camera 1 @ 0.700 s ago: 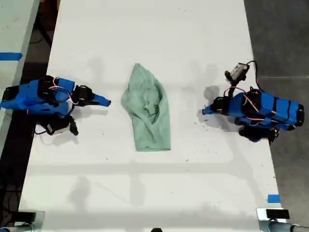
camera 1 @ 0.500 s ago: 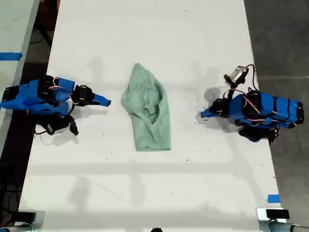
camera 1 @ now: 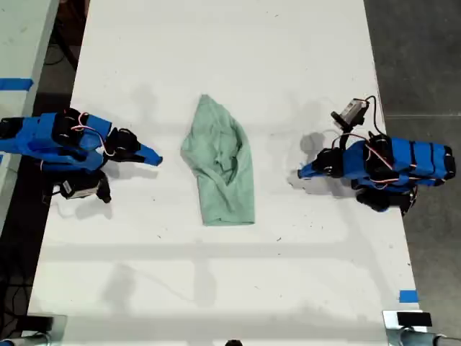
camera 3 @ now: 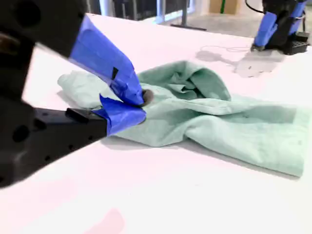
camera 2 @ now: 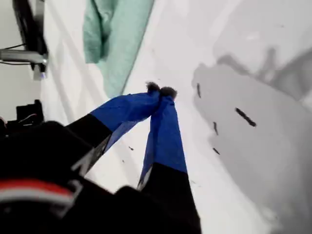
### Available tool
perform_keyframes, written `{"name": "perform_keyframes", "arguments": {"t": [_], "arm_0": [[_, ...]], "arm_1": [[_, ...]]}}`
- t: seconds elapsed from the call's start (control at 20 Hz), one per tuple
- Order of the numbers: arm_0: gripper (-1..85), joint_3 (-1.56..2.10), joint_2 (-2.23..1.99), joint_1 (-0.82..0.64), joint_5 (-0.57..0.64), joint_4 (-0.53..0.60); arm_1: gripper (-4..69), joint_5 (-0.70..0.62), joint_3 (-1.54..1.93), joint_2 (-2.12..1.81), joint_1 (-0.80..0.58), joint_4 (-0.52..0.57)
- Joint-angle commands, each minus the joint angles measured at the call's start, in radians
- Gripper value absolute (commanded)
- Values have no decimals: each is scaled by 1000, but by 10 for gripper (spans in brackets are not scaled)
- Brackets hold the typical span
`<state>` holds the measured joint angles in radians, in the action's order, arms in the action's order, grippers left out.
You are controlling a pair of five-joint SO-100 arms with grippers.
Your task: Fold t shirt
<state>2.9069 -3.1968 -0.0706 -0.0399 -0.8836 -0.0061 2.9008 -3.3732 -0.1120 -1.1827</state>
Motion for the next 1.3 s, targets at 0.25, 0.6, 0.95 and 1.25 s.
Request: {"name": "perform_keyframes", "arguments": {"t": [0.25, 0.6, 0.95, 1.25], "arm_0": [[-1, -873, 1114, 204, -118, 35], [199, -1355, 1718, 253, -103, -46], [161, -1391, 1838, 218, -104, -44], [-2, -1540, 2003, 196, -67, -103]], "arm_1": [[-9, 64, -864, 1209, 118, 78], [116, 63, -1730, 2083, 178, -388], [106, 29, -1864, 2146, 198, -376], [106, 40, -1870, 2151, 247, -304]]}}
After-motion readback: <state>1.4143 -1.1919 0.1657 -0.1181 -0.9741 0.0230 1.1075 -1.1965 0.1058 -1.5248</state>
